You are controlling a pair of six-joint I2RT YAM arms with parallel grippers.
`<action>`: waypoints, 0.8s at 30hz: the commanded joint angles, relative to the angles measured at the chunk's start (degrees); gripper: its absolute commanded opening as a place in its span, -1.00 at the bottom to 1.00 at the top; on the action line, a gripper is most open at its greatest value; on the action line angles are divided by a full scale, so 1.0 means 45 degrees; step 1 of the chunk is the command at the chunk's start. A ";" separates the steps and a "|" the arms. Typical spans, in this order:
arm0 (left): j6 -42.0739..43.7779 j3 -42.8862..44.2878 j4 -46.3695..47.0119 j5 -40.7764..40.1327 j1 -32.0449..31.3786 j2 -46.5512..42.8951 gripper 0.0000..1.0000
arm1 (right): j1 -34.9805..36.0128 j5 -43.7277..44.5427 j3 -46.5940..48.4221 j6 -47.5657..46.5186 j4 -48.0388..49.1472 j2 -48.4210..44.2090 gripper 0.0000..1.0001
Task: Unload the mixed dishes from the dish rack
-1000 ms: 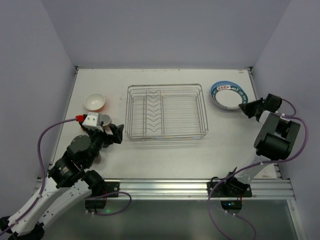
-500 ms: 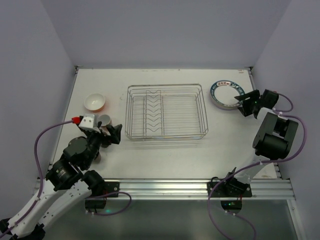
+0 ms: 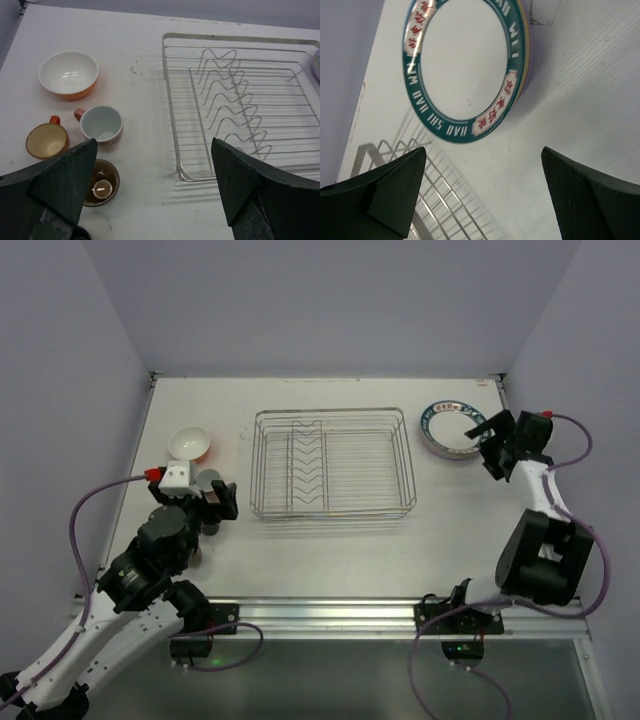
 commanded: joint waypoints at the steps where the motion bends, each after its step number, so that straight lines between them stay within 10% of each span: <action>1: -0.0900 0.0806 -0.0662 -0.1935 0.0528 0.1284 1.00 | 0.1454 0.1696 -0.0139 -0.2067 -0.0891 -0.3553 0.98; 10: -0.0610 0.1158 -0.0584 -0.0234 0.3831 0.2146 1.00 | 0.7163 0.4942 -0.0219 -0.4924 -0.4250 -1.0644 0.98; 24: 0.1149 0.5591 -0.5504 0.1660 0.3812 0.0409 1.00 | 0.7185 0.4101 0.3122 -0.6506 -1.1401 -1.4358 0.98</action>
